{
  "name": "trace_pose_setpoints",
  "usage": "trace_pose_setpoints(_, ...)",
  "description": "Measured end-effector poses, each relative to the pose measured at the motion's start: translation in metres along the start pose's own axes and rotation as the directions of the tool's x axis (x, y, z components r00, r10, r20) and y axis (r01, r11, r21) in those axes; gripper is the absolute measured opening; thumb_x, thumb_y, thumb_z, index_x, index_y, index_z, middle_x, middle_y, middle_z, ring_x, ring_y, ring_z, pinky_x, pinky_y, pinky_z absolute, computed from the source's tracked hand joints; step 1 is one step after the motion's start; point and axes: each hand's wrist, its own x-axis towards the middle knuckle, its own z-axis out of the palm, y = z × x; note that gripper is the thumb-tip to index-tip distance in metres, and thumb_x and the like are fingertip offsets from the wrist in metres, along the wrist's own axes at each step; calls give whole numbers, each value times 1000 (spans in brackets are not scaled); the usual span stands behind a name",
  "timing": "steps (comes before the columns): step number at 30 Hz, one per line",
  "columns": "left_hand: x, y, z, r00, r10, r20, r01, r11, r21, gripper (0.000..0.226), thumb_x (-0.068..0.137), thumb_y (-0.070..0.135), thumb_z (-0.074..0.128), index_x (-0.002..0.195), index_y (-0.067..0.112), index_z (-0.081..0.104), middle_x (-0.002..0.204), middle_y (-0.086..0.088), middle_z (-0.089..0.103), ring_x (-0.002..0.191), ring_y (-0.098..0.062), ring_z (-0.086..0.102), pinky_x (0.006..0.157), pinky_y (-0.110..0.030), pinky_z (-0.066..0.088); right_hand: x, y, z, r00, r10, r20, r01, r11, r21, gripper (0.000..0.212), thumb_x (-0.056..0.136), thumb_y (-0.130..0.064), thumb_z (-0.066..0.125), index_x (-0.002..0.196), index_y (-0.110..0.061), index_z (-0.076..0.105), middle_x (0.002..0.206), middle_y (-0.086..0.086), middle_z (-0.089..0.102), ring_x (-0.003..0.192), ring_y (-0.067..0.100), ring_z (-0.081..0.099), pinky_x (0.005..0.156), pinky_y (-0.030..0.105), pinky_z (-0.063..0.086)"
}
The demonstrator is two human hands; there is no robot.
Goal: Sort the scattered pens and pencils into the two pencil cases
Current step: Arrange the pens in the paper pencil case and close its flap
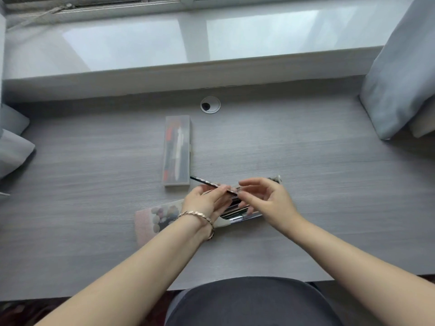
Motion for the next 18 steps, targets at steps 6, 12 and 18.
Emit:
trace_pose_setpoints(6, -7, -4, 14, 987, 160, 1, -155, 955, 253, 27, 80, -4, 64, 79, 18, 49, 82, -5, 62, 79, -20, 62, 76, -28, 55, 2, -9, -45, 998, -14, -55, 6, 988, -154, 28, 78, 14, 59, 82, -14, 66, 47, -11, 66, 46, -3, 60, 53, 7, 49)
trace_pose_setpoints(12, 8, 1, -24, 731, 562, 386, -533, 119, 838, 51, 72, 18, 75, 118, 10, 53, 118, -5, 56, 112, -15, 51, 98, -13, 32, 10, 2, -76, 998, 9, -57, -31, 913, -407, 20, 77, 11, 63, 94, 2, 68, 63, -10, 68, 55, -13, 60, 64, 1, 47)
trace_pose_setpoints(18, 18, -23, -45, 757, 211, 619, -522, -375, 766, 80, 67, 36, 73, 137, 32, 33, 142, -1, 41, 134, -20, 37, 111, -51, 27, 13, 20, -26, 990, -136, 39, 133, 801, -584, 10, 71, -3, 74, 81, -4, 74, 82, 8, 71, 67, -1, 57, 73, 2, 40)
